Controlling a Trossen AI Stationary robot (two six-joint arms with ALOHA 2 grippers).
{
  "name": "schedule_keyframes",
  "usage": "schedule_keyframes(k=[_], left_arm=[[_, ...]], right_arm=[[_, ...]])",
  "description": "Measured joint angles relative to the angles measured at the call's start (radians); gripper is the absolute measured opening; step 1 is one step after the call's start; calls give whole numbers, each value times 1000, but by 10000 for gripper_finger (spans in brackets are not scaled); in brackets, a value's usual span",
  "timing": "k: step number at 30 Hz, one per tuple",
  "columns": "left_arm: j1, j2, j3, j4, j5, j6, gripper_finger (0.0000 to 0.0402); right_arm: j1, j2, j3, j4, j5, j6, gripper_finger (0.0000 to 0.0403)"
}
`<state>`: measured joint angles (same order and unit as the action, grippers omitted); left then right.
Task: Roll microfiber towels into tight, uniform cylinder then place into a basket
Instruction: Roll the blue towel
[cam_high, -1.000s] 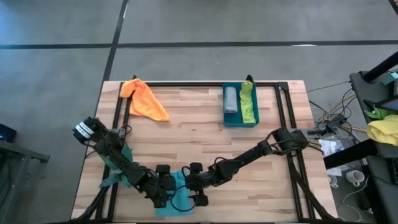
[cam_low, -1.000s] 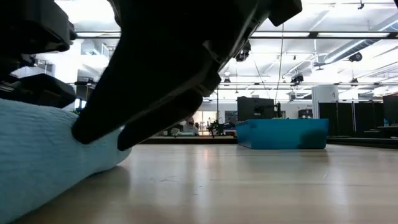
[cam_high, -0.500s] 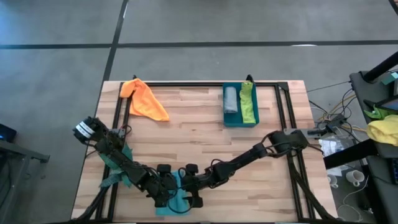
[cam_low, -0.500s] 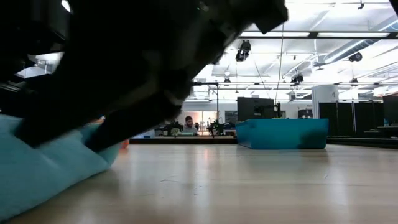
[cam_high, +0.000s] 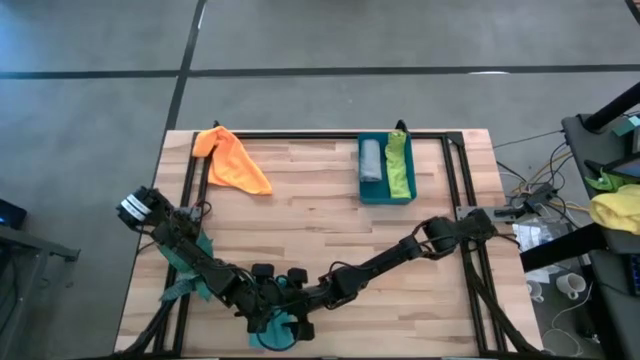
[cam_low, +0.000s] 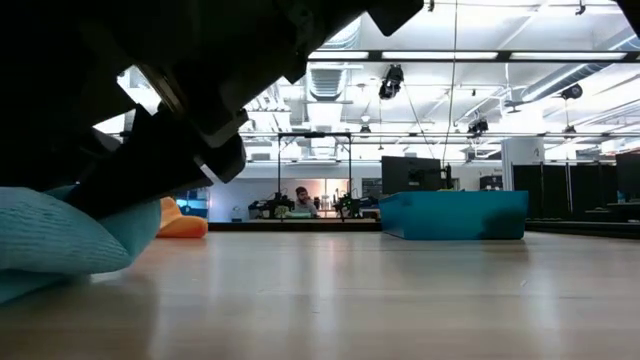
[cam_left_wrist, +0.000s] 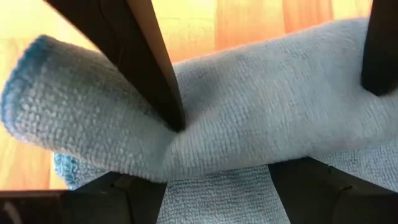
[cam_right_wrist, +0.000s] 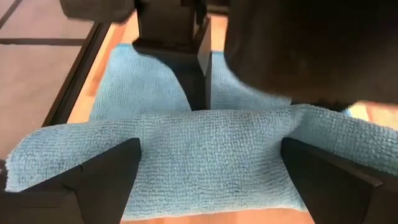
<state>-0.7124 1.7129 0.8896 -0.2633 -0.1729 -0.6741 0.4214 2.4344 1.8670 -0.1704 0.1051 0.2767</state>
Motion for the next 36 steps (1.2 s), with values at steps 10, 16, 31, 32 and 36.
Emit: schedule_keyframes(k=[10,16,31,32,36], left_arm=[[0,-31,67,-146,68,-4,251],[0,-85,76,-188,43,-52,251],[-2,35,22,156,-156,87,251],[-2,42,18,163,-155,87,251],[-2,47,-7,221,-149,86,251]], right_arm=[[0,10,-33,-14,-11,0,384],[0,10,-37,-11,-24,-1,384],[15,-12,-41,-87,-22,-64,384],[15,-12,-41,-88,-25,-63,384],[15,-14,-41,-90,-25,-70,384]])
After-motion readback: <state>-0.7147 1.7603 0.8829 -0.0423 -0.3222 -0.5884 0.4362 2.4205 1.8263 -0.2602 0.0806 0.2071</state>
